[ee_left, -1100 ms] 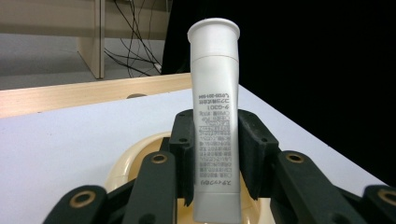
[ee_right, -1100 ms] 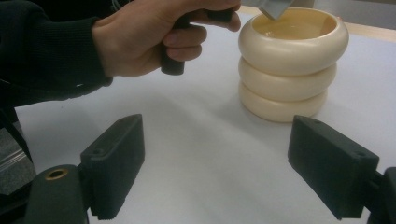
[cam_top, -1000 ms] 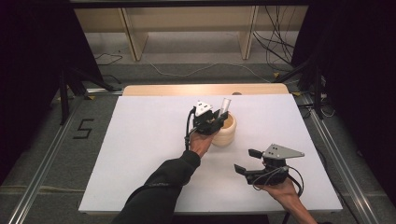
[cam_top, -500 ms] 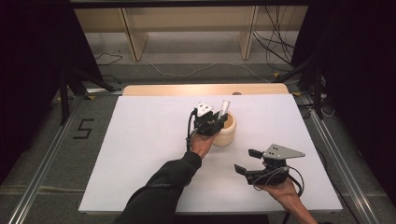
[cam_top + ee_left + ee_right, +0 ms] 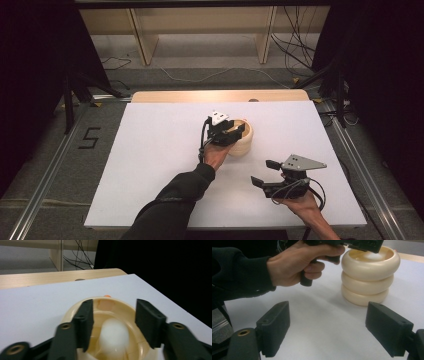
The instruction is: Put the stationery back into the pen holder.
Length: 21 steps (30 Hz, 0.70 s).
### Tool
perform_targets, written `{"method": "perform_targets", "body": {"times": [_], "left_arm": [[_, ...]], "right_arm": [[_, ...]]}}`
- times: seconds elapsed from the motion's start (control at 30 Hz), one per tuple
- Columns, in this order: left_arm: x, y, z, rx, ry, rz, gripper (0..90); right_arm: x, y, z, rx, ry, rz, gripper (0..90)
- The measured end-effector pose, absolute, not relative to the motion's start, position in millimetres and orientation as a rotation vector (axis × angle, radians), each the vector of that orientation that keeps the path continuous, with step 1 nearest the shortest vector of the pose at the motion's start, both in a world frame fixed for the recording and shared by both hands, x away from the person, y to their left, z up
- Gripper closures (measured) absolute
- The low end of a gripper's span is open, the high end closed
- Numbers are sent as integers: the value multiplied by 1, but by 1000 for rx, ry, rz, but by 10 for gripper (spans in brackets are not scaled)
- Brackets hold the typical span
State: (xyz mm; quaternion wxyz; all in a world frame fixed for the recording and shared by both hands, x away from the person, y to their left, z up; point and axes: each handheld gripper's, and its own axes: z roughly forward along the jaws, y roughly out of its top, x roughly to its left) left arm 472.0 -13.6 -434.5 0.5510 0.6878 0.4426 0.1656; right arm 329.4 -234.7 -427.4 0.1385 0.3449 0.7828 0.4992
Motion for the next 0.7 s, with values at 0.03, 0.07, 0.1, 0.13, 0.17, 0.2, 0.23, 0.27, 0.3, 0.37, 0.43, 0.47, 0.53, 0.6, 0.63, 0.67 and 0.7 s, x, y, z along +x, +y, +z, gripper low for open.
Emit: {"method": "perform_targets", "body": {"times": [0.03,0.07,0.1,0.13,0.17,0.2,0.23,0.27,0.3,0.37,0.43,0.47,0.53,0.6,0.63,0.67,0.7], "left_arm": [[472,-13,-432,1628,1049,391,410],[472,-12,-430,1632,1050,390,357],[471,-12,-428,1630,1049,390,321],[470,-10,-426,1633,1043,391,303],[469,-9,-423,1638,1037,390,292],[468,-8,-421,1645,1030,385,283],[467,-7,-418,1653,1024,377,277],[466,-6,-416,1662,1019,371,269],[464,-4,-414,1674,1012,361,262],[462,0,-410,1682,1006,318,245],[458,7,-406,1694,995,278,223],[456,11,-404,1694,988,260,214],[450,20,-401,1701,972,234,203],[444,30,-399,1710,958,212,197],[440,35,-398,1713,950,211,193],[437,41,-397,1716,943,208,193],[433,46,-396,1713,941,201,192]], "right_arm": [[329,-235,-427,995,2263,1443,204],[330,-235,-427,995,2264,1443,204],[330,-235,-427,996,2264,1444,204],[330,-235,-427,996,2263,1444,204],[330,-235,-427,994,2263,1445,204],[330,-235,-427,994,2262,1444,204],[330,-235,-427,994,2261,1445,204],[330,-235,-427,996,2260,1447,204],[330,-235,-427,997,2258,1447,204],[330,-236,-427,994,2255,1450,204],[330,-236,-427,998,2253,1451,203],[330,-236,-427,1001,2253,1453,203],[330,-236,-427,1013,2254,1459,203],[330,-236,-427,1018,2254,1462,203],[330,-236,-427,1025,2253,1469,202],[330,-236,-427,1028,2252,1472,202],[330,-236,-427,1028,2252,1471,202]]}}
